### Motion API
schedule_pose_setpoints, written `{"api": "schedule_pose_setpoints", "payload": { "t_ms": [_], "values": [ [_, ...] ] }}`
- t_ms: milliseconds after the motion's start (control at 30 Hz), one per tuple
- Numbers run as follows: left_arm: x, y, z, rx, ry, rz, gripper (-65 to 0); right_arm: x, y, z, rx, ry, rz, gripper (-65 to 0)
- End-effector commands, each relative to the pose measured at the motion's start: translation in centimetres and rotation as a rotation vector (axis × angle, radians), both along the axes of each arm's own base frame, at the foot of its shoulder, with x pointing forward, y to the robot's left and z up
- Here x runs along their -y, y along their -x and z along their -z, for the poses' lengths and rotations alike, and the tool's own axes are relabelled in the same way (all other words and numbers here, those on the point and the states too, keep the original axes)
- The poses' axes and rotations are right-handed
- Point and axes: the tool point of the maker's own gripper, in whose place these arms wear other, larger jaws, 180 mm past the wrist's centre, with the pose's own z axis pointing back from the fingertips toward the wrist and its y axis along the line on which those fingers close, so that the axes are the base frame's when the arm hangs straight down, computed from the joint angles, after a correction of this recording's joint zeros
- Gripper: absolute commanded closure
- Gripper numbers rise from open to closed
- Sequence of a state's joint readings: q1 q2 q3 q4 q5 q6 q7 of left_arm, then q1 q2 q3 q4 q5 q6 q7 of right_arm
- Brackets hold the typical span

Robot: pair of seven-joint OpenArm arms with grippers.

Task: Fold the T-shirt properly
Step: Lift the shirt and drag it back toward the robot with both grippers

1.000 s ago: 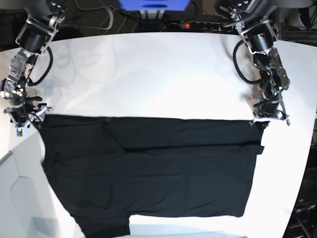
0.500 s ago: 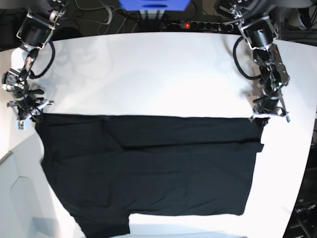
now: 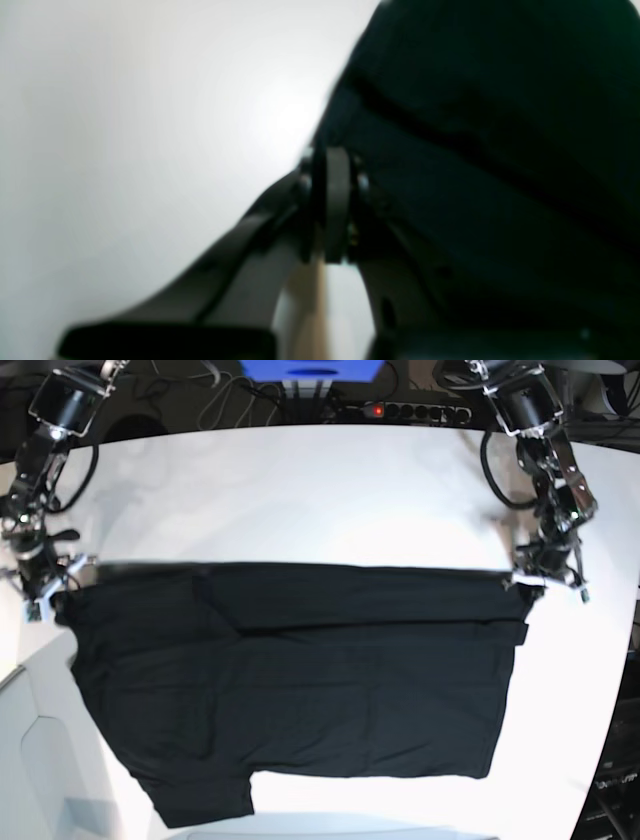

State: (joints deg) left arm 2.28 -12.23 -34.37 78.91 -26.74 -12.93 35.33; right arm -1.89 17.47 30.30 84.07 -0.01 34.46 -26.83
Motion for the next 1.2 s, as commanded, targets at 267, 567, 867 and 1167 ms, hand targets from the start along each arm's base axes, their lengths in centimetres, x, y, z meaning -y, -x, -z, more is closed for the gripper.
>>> {"api": "schedule_pose_setpoints", "payload": {
  "t_ms": [267,567,867,1167],
  "values": [
    [-0.1,-5.2,-8.9,0.221,-0.080,0.032,-0.1,2.3,-5.7,-8.7,0.112,0.113,0.021,0.0],
    [0.5,-7.8,-11.9,0.247,-0.058,0.059,-0.1,1.8,-10.6,-13.2,0.163,0.132,-0.007,0.0],
    [-1.3,-4.4,-8.4,0.162,-0.043,0.001,-0.1,1.9,-7.0,-7.9,0.036,0.133,-0.016,0.0],
    [-2.4,-1.5,-6.2,0.098,-0.050,-0.024,-0.1,1.8,-6.7,-7.5,0.027,0.130,-0.016,0.0]
  ]
}}
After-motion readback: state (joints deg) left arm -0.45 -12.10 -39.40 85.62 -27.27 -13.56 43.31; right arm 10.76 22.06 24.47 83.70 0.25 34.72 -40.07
